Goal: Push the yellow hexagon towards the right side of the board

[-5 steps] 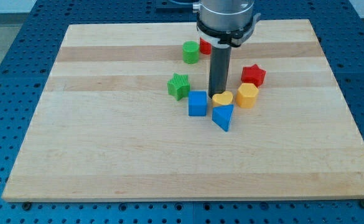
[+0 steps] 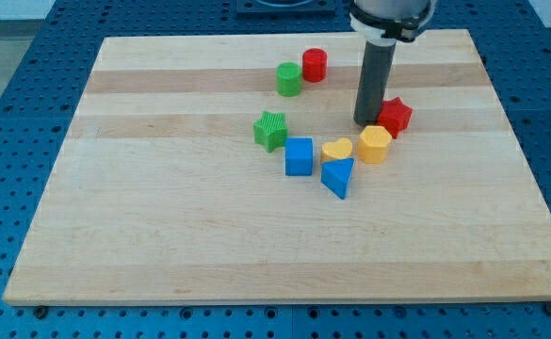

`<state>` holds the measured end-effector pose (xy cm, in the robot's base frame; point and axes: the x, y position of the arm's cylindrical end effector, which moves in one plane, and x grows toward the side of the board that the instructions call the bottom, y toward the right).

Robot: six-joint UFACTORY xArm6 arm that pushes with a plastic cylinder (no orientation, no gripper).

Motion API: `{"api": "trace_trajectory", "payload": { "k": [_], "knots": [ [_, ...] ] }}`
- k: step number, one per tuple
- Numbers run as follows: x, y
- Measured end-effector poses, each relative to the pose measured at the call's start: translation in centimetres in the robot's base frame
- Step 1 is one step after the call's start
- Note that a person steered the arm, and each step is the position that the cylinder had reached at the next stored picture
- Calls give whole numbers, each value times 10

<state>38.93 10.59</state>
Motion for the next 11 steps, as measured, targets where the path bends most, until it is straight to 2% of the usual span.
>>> {"api": "trace_trajectory", "payload": {
  "k": [1, 3, 5, 7, 9, 11],
  "knots": [
    [19, 0],
    [24, -27],
    [67, -28],
    [64, -27],
    [42, 10],
    [57, 22]
  ]
}}
